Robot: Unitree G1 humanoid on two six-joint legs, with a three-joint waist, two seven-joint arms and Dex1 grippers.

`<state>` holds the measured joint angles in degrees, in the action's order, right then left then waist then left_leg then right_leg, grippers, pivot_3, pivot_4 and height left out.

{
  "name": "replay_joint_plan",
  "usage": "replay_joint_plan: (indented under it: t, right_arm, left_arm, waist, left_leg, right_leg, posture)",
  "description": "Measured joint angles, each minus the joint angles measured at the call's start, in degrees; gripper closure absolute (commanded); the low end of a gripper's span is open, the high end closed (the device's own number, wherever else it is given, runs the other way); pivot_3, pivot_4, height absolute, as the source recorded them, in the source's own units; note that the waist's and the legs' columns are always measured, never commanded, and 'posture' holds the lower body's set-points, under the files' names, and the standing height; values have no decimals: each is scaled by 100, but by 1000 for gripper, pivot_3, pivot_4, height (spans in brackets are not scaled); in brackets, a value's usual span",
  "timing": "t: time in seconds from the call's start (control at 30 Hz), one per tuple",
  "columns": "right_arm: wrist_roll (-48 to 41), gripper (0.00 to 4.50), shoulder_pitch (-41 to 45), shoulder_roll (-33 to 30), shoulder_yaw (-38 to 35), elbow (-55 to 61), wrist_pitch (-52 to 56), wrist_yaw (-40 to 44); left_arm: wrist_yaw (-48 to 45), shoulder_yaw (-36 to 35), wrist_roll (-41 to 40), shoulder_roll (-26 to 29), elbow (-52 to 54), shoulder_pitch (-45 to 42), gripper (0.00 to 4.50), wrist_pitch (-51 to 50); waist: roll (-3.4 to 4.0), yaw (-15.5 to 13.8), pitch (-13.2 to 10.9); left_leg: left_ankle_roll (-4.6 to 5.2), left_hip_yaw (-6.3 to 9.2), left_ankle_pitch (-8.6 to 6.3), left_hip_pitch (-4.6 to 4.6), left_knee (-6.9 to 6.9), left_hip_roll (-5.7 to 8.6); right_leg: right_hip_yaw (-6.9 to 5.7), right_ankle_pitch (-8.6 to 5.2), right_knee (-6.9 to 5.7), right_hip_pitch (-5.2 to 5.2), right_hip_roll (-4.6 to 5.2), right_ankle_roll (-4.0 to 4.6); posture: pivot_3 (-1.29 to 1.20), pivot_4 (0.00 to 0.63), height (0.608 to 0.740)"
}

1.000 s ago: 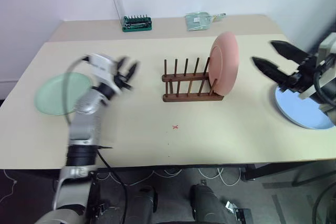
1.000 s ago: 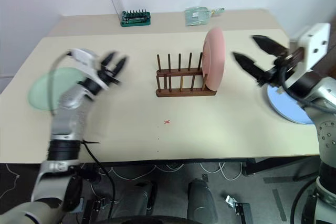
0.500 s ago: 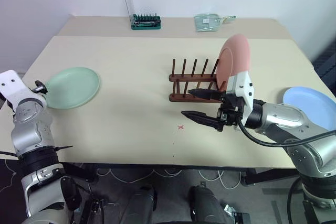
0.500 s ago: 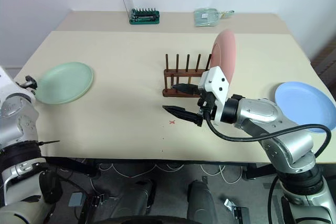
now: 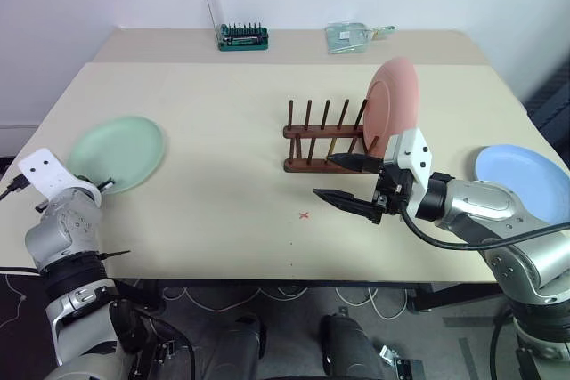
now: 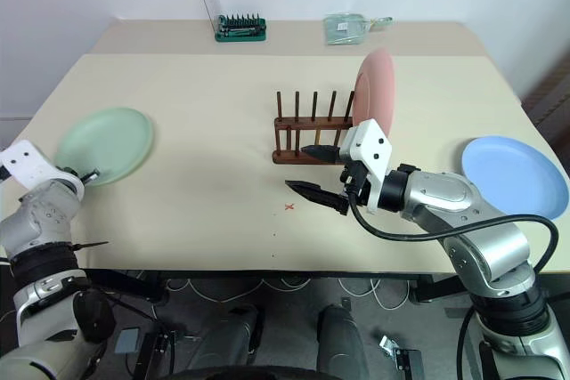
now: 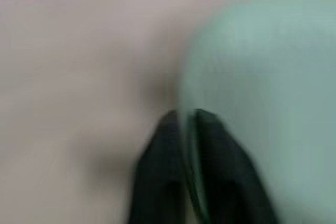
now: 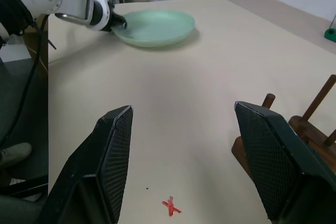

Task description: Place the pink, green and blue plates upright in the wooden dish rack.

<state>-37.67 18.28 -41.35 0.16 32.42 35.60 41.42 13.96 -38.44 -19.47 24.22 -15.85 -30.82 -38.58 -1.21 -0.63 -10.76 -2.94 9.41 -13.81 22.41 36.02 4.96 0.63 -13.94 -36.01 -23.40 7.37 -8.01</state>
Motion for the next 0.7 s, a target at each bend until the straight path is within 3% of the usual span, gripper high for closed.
replay_joint_plan:
  t: [0.1, 0.2, 0.33, 0.37, 0.53, 0.7]
  right_arm:
    - [183, 1353, 35, -8, 3, -1, -95, -6]
    - [934, 1353, 375, -43, 323, -147, -426, -70]
    - [1926, 123, 1071, 100, 943, -518, -873, -223]
    - [2318, 20, 1221, 146, 1202, -685, -1083, -284]
    - [4605, 20, 2052, 370, 2379, -1683, -2465, -808]
    - [5617, 20, 2302, 613, 2616, -2097, -3295, -1049]
  left_arm:
    - [-338, 205, -75, -91, 121, -22, 4459, 313]
    - [-1024, 980, 102, -124, 632, -67, 4459, 995]
    - [-1542, 1885, 225, -374, 1503, -513, 4500, 1715]
    - [-1625, 2052, 240, -487, 1676, -561, 4500, 1827]
    - [-1715, 2807, 385, -996, 1993, -543, 4500, 1799]
    - [-1669, 3088, 378, -1254, 2441, -656, 4500, 1485]
  waist:
    - [-2, -18, -1]
    - [-19, -14, -10]
    - [-20, 19, -9]
    - [-17, 55, -7]
    - [-17, 174, -9]
    - [-18, 139, -9]
  left_leg:
    - [-1, 1, 1, 3, 1, 1]
    - [-6, 1, 3, 10, 5, 2]
    - [-8, -5, 4, 6, -1, 4]
    - [-8, -11, 5, 2, -6, 3]
    - [-15, -14, 9, 5, -10, 0]
    - [-17, -10, 11, 7, -7, 3]
  right_leg:
    - [-2, 0, 2, 1, 1, 0]
    - [-3, 3, 4, -2, 1, 4]
    - [2, 5, 15, 0, 3, 3]
    - [8, 5, 14, -1, 3, 3]
    - [14, 5, -2, -20, -1, 2]
    - [14, 5, 2, -14, -1, 2]
  posture:
    - [0, 150, 740]
    - [0, 150, 740]
    - [0, 150, 740]
    - [0, 150, 740]
    - [0, 150, 740]
    - [0, 150, 740]
